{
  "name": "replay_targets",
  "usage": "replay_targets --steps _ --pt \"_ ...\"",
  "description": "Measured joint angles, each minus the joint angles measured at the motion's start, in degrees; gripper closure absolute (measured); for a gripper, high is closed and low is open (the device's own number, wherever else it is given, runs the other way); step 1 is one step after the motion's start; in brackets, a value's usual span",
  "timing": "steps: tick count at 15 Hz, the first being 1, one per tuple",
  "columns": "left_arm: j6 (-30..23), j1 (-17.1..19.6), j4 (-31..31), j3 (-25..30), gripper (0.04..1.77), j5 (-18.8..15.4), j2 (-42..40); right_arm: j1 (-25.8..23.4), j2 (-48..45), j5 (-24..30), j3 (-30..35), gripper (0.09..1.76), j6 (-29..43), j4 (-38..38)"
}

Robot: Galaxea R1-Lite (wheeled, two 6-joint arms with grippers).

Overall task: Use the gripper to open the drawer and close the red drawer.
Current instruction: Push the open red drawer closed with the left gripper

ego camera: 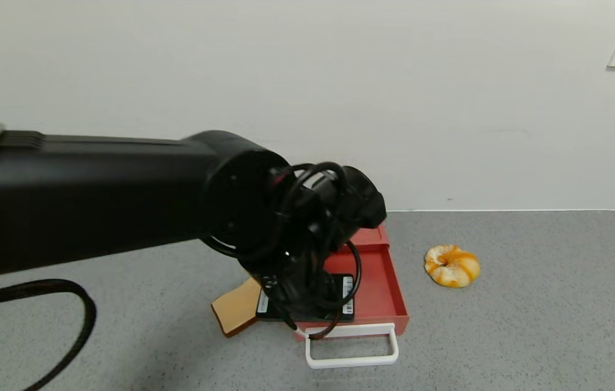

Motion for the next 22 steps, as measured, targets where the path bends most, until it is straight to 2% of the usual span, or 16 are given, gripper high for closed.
replay_targets --steps 5,8,10,12,15,19,22 --pt "8.90 5.73 -0.66 4.74 1.70 -0.57 -7.63 0.00 0.00 0.02 0.00 0.14 -0.02 0.00" --pt "16.41 10.75 -4.41 7.61 1.70 -6.69 -11.22 0.00 0.00 0.00 0.00 0.14 -0.02 0.00" --pt "22.58 14.29 -9.22 11.25 1.70 -11.42 -14.06 0.00 0.00 0.00 0.00 0.14 -0.02 0.00" --pt "26.49 17.44 -15.21 15.71 1.70 -15.53 -16.96 0.00 0.00 0.02 0.00 0.14 -0.02 0.00" --pt "30.22 22.22 -24.81 22.91 1.70 -20.85 -20.61 0.00 0.00 0.00 0.00 0.14 -0.02 0.00" --pt "36.33 27.62 -34.38 32.89 1.70 -28.34 -24.86 0.00 0.00 -0.02 0.00 0.14 -0.02 0.00" --pt "37.08 29.03 -36.24 36.41 1.70 -30.14 -27.21 0.00 0.00 0.00 0.00 0.14 -0.02 0.00"
